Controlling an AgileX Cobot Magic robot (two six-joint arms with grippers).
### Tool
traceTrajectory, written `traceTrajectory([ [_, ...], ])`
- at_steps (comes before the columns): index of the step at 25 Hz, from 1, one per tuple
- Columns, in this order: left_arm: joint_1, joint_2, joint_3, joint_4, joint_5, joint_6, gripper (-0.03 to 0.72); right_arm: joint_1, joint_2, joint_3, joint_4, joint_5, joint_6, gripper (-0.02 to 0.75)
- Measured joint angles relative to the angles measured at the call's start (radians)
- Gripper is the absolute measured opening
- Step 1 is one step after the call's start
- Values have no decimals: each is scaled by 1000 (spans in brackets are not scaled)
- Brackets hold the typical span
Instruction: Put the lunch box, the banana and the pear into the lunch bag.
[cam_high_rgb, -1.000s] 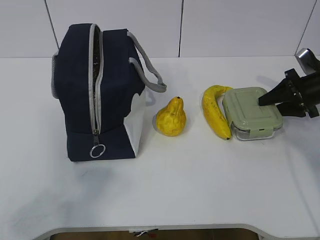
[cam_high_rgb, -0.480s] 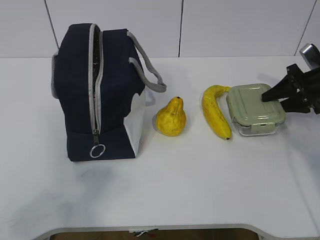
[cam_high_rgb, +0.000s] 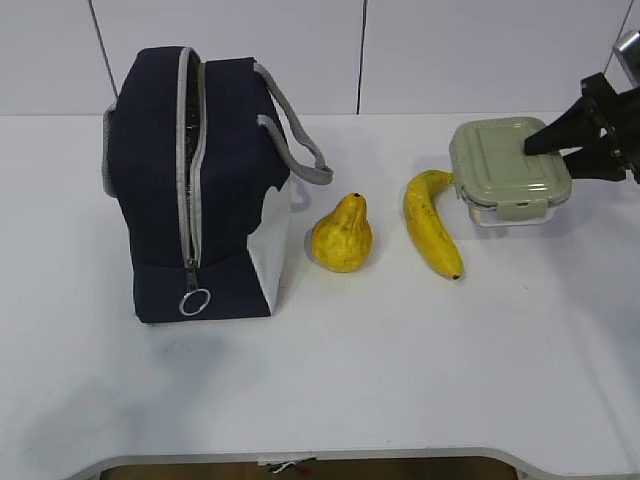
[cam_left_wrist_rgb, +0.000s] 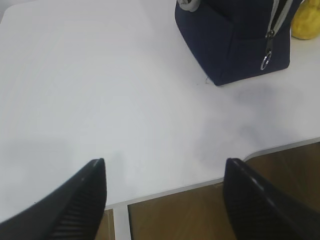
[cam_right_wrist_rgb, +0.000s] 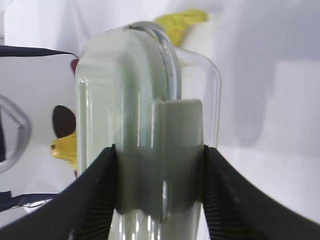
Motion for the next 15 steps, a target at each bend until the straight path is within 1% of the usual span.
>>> traceTrajectory([
  [10,0,0,0,-2,0,0,555,103,-116,2,37,14,14,384],
  [15,0,0,0,-46,0,0,533,143,-171,4,77,21,16,384],
])
